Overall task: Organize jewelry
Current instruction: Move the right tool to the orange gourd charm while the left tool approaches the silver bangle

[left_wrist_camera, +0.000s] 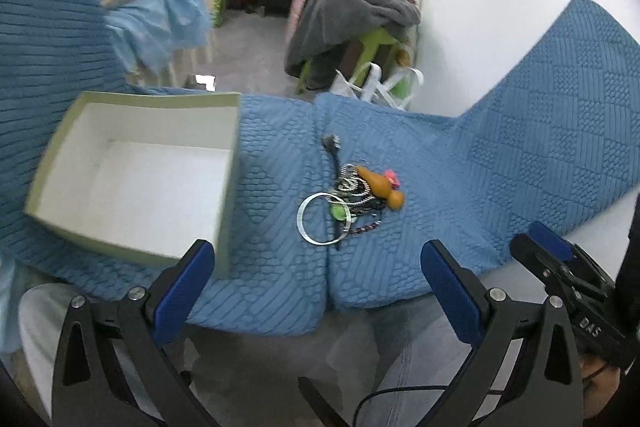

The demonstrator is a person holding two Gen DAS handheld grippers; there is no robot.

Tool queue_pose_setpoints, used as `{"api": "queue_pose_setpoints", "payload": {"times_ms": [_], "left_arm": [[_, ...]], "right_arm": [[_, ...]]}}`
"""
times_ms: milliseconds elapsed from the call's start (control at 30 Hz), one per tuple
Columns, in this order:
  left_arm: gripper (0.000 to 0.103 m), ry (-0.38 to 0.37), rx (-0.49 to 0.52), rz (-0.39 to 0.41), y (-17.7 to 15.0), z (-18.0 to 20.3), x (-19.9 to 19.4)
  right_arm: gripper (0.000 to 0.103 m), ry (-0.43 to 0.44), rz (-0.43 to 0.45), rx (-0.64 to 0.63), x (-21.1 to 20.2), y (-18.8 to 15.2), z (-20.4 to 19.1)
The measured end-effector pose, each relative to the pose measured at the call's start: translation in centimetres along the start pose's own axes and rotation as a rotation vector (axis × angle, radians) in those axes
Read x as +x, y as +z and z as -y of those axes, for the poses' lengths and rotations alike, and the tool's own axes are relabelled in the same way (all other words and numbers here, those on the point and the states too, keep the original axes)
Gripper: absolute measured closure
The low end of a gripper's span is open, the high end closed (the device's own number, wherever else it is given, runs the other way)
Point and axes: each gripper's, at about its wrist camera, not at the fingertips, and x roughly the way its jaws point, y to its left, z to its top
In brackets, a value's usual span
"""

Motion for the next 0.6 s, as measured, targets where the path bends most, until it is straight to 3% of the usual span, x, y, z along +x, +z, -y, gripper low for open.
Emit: {"api": "queue_pose_setpoints", "payload": {"times_ms": [233, 367, 600], "left_arm": [[0.007, -0.064, 0.075, -0.088, -0.2, 1.6, 5.7], [0.009, -0.07, 0.07, -0.145, -0.6, 1.5, 8.7], [0.012, -0.011, 0.074, -0.197, -1.0, 0.6, 12.9]], "right_arm": [[0.057, 0.035, -0.075, 0.046, 4.5, -0.2, 2.5], [0.061, 0.043, -0.116, 0.028, 7.2, -0.3, 3.1], [0.063, 0.07, -0.153, 0.016, 11.5, 0.0, 4.0]]}}
